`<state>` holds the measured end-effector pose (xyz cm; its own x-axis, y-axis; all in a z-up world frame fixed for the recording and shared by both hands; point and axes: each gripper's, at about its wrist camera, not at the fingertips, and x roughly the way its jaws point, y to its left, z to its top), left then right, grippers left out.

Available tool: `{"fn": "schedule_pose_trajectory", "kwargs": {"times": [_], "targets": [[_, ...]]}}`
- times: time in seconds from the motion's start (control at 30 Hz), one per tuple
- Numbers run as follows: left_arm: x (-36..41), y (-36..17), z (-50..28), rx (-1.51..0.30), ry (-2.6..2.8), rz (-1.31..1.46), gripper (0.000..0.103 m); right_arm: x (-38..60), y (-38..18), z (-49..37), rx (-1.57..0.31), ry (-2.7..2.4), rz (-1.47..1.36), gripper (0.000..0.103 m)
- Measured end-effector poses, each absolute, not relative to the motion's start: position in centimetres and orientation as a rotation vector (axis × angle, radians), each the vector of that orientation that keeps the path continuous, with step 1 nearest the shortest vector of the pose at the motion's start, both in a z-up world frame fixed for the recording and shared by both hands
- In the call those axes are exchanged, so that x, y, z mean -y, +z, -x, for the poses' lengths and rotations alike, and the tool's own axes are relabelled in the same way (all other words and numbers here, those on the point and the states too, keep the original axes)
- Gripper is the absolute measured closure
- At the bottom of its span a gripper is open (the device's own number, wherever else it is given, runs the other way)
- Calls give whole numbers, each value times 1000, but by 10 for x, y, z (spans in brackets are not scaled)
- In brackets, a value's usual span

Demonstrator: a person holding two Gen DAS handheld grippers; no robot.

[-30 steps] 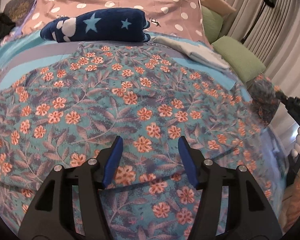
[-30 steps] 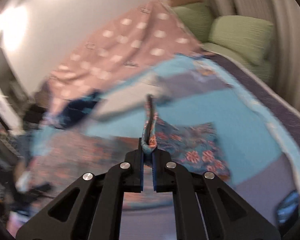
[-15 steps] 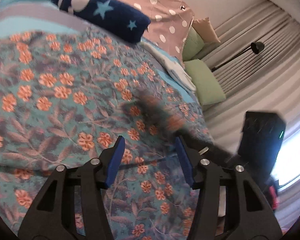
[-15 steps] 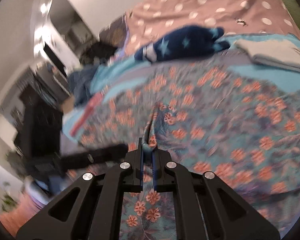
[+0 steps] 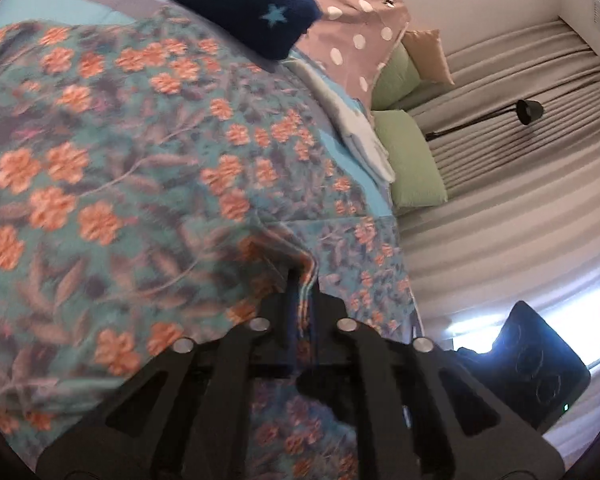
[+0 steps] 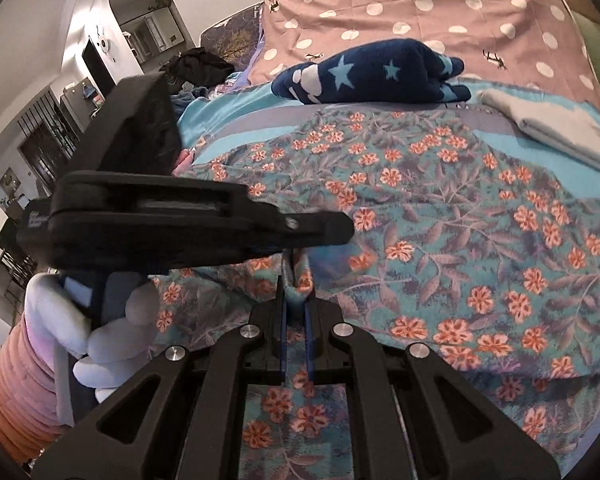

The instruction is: Fold small clothes

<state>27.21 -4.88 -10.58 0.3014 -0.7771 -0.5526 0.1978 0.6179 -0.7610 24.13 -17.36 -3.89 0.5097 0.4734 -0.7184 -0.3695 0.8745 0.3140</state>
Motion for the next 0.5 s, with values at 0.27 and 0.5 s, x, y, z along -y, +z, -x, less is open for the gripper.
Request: {"fn": "schedule_pose_trajectory", "kwargs": {"times": [0.27, 0.5], "targets": [[27, -26, -269, -889, -727, 510, 99, 155, 10, -246, -785, 533, -97, 96], [-27, 6, -267, -850, -616, 358, 99, 89, 29, -268, -763, 635, -63, 95]]}}
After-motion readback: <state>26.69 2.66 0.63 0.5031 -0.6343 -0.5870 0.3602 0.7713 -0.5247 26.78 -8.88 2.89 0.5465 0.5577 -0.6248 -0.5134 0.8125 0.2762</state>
